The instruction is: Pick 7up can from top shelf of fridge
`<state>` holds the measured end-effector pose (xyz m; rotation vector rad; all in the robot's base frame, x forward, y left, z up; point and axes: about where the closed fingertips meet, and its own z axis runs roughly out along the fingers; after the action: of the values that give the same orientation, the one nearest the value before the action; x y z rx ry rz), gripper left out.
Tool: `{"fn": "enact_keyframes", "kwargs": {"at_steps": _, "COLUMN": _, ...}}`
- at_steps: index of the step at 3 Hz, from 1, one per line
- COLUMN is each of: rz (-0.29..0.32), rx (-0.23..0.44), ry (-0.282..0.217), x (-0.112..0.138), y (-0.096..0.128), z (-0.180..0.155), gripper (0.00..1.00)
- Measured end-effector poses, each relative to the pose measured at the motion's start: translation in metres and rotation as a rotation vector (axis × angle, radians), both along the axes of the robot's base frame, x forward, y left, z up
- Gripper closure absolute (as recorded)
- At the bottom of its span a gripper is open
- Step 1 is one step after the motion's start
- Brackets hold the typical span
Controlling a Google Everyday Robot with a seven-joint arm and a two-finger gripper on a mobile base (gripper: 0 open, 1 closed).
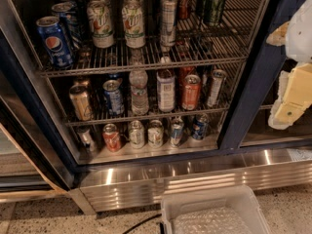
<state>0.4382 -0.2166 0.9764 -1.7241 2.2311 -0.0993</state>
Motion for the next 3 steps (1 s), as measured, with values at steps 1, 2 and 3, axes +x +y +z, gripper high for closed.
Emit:
{"fn": "enact_keyframes", "kwargs": {"at_steps": 1, "rz": 0.000, "rx": 0.001, "ry": 0.000, "x": 0.000, "y": 0.000, "z": 0.000, "gripper": 0.00}}
{"fn": "enact_keyframes", "kwargs": {"at_steps": 2, "rz": 0.002, "rx": 0.028, "ry": -0.010, "x": 0.002, "y": 0.007, "z": 0.001, "gripper": 0.00}}
{"fn": "enact_keyframes", "kwargs": {"at_steps": 3, "rz": 0.011, "rx": 0.107, "ry": -0.035, "x": 0.008, "y": 0.025, "z": 0.006, "gripper": 0.00}}
